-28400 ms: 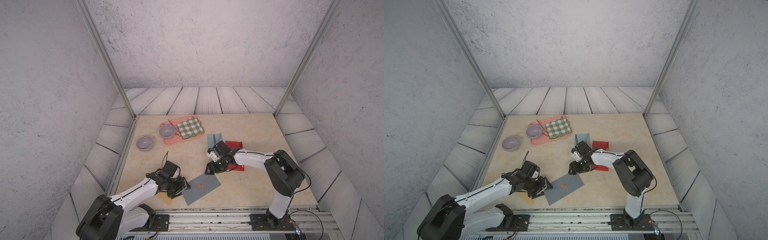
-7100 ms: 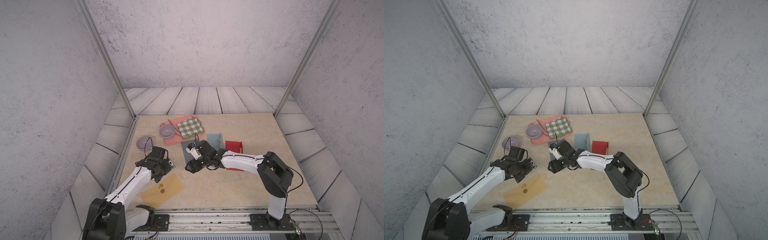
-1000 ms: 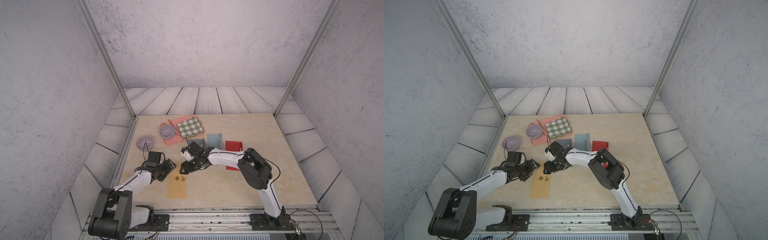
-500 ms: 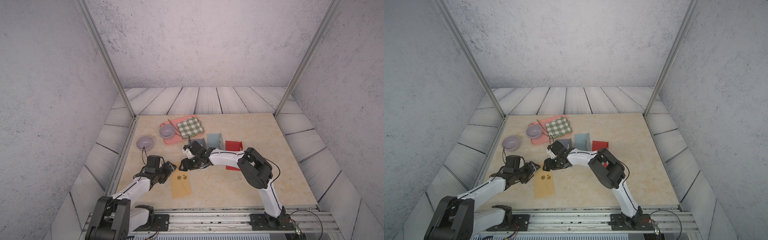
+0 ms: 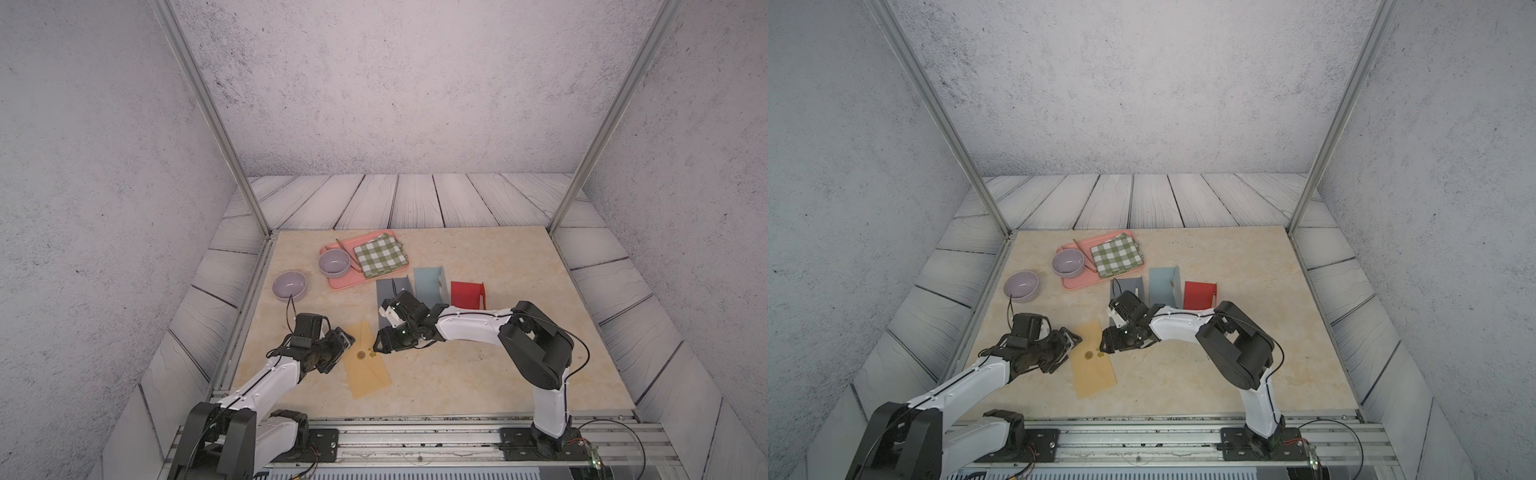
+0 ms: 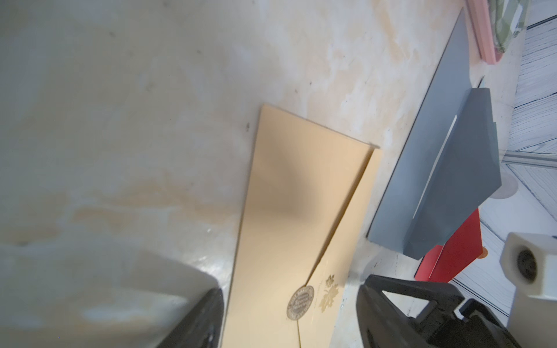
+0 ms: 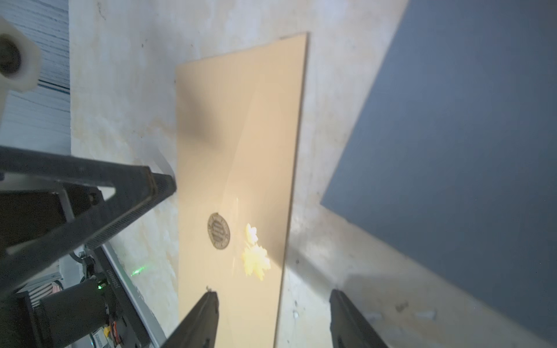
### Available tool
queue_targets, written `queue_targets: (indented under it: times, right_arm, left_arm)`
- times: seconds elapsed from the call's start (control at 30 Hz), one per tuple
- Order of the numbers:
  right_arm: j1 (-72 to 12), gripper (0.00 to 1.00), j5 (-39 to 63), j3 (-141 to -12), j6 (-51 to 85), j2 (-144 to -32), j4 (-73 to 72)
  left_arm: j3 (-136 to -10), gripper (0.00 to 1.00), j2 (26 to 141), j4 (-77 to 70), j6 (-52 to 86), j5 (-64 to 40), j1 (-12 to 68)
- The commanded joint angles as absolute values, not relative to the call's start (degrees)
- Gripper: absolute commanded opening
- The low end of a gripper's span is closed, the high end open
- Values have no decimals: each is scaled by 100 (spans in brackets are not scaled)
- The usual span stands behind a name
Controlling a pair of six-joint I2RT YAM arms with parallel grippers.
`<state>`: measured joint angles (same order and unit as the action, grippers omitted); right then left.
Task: Open the envelope
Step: Pick up the envelope from the center of the board.
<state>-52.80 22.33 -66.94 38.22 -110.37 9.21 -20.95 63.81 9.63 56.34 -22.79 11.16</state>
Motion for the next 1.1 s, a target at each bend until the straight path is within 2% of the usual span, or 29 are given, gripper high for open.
queue_targets:
  times: [0.0, 0.5, 0.73, 1.07]
  right_arm:
    - [-5395, 61, 2014, -6248, 4390, -10755, 641]
    - [-5972, 57, 1518, -4704, 6202, -10375, -611]
    - [-6003, 57, 1616, -4722, 6254, -10535, -969]
    - [-6004, 57, 1947, -4781, 6120, -10687, -1659]
  left_arm:
    - [-1716, 75, 6437, 2271, 5504, -2103, 1160]
    - [-1318, 73, 5796, 2329, 5602, -2447, 1411]
    - [-1490, 72, 5667, 2247, 5515, -2449, 1598]
    - [-1075, 71, 5923, 1652, 5720, -2471, 1643]
